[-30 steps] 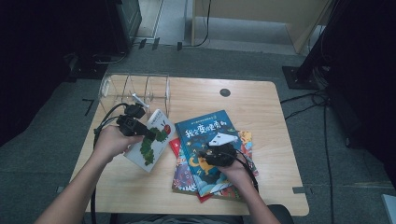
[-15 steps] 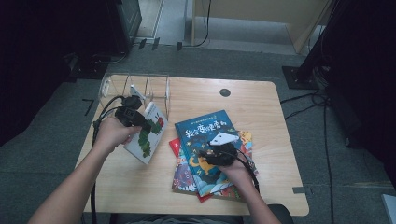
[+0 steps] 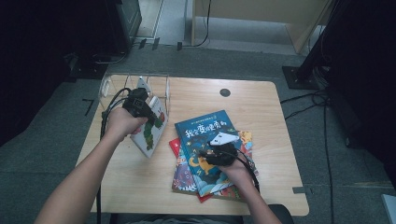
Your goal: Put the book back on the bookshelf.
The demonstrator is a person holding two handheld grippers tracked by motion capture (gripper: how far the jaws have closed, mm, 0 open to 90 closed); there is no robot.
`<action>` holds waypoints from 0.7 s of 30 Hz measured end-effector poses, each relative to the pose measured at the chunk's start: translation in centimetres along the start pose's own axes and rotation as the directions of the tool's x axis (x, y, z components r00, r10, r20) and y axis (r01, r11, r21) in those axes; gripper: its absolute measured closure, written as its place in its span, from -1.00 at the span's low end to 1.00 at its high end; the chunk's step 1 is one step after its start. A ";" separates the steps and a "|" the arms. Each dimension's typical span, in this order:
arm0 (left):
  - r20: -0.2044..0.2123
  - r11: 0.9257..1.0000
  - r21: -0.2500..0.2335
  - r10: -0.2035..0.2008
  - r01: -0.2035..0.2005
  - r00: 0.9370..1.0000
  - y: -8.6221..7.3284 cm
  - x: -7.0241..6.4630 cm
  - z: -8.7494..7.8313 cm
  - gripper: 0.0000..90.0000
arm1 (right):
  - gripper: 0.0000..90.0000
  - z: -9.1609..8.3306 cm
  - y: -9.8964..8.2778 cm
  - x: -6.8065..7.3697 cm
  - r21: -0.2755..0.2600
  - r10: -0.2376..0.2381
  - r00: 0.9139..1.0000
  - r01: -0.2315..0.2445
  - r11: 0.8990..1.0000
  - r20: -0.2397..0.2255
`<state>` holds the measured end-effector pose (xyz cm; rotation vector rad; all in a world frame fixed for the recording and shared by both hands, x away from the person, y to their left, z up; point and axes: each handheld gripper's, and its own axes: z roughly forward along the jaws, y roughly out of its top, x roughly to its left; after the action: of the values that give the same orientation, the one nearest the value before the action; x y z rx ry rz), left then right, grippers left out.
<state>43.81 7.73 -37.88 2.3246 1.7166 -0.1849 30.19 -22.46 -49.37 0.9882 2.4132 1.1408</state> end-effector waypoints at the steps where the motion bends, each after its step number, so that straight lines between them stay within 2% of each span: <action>1: -0.005 1.000 0.001 -0.007 0.007 1.000 0.1 0.1 0.0 0.72 | 0.05 0.0 0.0 0.0 0.000 -0.001 1.000 0.001 1.000 0.000; 6: -0.006 1.000 -0.001 -0.016 0.016 1.000 0.3 0.3 -0.1 0.72 | 0.05 0.0 0.0 0.0 0.000 0.001 1.000 -0.001 1.000 -0.001; 10: -0.007 0.999 -0.005 -0.043 0.043 0.999 1.2 0.5 -0.2 0.72 | 0.05 0.0 0.0 0.0 -0.001 -0.001 1.000 0.001 1.000 -0.001; 16: -0.011 0.998 -0.029 -0.052 0.052 0.999 2.9 0.3 -0.6 0.72 | 0.06 0.1 0.1 0.0 -0.003 -0.002 1.000 0.002 1.000 -0.003; 21: -0.027 0.997 -0.046 -0.055 0.054 0.998 4.9 0.4 -0.7 0.72 | 0.06 0.1 0.1 0.0 -0.003 -0.001 1.000 0.001 1.000 -0.003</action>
<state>48.61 6.89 -36.75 2.2599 1.7801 -0.1225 30.34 -22.37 -49.40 0.9845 2.4137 1.1463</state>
